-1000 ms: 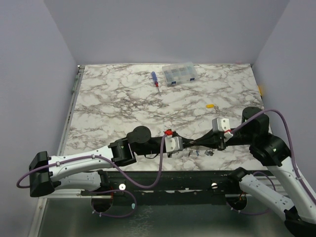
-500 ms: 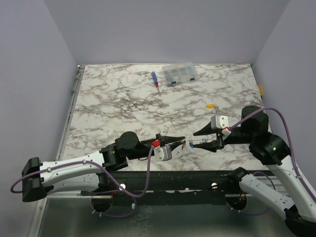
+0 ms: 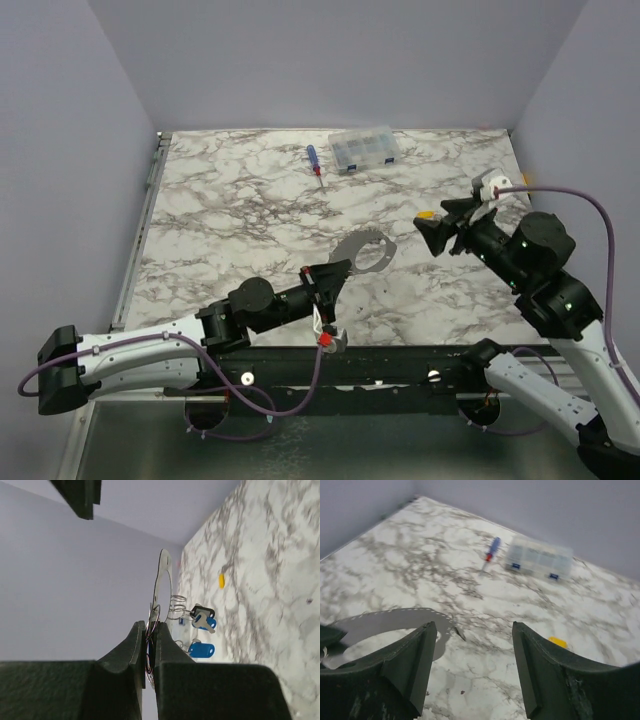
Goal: Put the keys on the keyring
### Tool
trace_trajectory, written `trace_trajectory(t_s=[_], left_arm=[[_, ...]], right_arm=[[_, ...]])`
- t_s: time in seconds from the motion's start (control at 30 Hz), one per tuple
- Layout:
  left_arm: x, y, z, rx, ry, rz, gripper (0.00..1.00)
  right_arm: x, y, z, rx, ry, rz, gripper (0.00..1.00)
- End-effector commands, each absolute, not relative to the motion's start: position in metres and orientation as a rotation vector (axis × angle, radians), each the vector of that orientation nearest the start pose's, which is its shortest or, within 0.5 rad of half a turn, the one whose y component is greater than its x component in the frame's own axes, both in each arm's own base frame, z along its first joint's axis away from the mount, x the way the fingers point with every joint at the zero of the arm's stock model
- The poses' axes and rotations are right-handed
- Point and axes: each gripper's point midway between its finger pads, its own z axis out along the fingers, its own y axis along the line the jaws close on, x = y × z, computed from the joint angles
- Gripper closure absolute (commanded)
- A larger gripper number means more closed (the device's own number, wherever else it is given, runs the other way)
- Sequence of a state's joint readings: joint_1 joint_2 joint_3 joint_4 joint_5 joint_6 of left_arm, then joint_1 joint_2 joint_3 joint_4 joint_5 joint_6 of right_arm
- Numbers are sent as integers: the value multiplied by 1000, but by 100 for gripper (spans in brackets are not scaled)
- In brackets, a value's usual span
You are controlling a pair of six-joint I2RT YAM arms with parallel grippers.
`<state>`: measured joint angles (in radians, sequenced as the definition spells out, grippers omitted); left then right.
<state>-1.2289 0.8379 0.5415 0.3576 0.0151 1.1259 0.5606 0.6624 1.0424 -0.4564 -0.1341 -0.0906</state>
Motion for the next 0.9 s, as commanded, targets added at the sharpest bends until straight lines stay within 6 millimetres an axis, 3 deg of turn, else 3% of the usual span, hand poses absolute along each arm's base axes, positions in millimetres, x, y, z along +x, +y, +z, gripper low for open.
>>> trace_trajectory(t_s=[0.0, 0.17, 0.3, 0.53, 0.63, 0.73, 0.87], left_arm=[[167, -297, 290, 1468, 417, 259, 100], [171, -290, 292, 1457, 390, 339, 100], [173, -285, 294, 1449, 385, 372, 100], [171, -279, 298, 1397, 411, 346, 100], [170, -277, 298, 1348, 443, 292, 100], [168, -274, 299, 1289, 472, 238, 100], [168, -270, 296, 1257, 490, 220, 100]], right_arm=[[269, 100, 336, -78, 1807, 188, 27], [288, 110, 307, 83, 1948, 194, 15], [305, 114, 279, 242, 2036, 202, 18], [341, 90, 223, 540, 2216, 195, 21], [352, 68, 199, 631, 2228, 140, 21], [357, 51, 172, 631, 2252, 68, 22], [369, 42, 141, 459, 2302, 103, 27]])
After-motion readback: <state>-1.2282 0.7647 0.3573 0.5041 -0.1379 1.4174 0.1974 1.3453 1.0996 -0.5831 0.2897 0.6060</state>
